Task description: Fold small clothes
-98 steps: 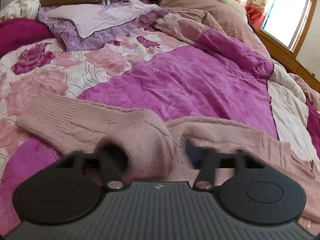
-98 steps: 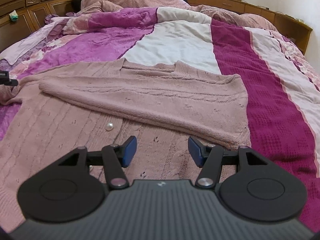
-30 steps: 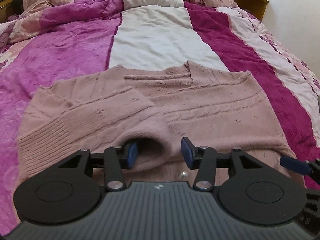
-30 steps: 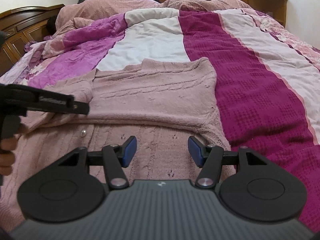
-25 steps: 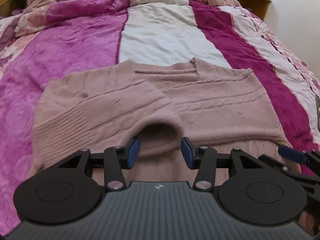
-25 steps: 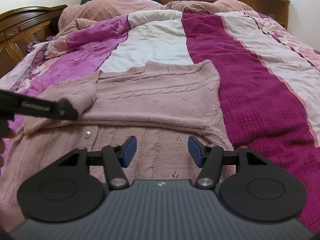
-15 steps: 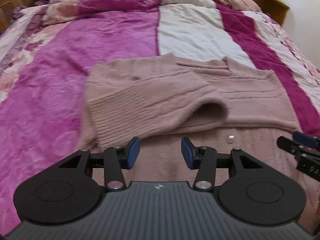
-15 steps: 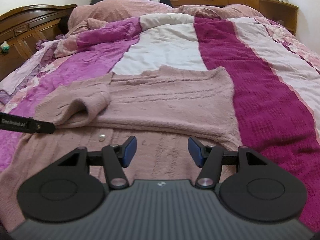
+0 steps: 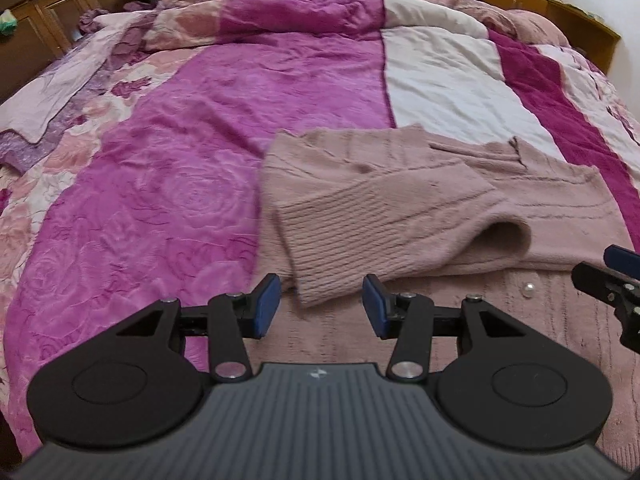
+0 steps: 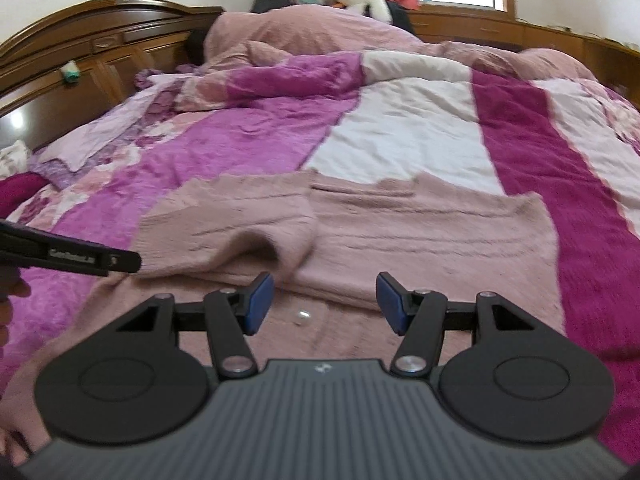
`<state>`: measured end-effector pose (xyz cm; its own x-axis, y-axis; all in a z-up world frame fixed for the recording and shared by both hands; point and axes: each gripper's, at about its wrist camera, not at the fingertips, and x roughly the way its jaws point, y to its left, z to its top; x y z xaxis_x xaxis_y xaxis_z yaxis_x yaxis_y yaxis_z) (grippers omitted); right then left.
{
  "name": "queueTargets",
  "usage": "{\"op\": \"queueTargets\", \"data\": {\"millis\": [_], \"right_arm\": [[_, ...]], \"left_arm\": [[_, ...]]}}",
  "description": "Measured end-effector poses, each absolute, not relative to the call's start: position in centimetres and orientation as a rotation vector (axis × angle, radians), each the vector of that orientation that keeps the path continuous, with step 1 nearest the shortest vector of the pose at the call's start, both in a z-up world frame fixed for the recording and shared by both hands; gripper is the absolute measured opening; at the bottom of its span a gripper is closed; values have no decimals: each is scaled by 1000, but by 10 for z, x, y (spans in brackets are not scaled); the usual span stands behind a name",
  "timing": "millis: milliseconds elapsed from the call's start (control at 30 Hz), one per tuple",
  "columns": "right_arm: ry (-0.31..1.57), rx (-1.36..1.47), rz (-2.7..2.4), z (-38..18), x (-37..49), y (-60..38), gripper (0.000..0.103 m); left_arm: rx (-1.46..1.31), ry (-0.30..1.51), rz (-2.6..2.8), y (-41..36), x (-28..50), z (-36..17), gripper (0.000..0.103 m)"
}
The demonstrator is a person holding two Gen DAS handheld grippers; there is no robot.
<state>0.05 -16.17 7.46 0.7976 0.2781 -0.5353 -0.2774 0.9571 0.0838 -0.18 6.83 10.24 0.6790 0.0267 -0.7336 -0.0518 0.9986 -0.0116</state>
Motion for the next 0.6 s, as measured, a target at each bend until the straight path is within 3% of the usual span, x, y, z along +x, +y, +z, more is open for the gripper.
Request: {"op": "queueTargets", "data": {"millis": [600], "right_arm": [[533,-45,481,80,20,-93,59]], "left_arm": [[-96,826,168,112,-14,98,54]]}}
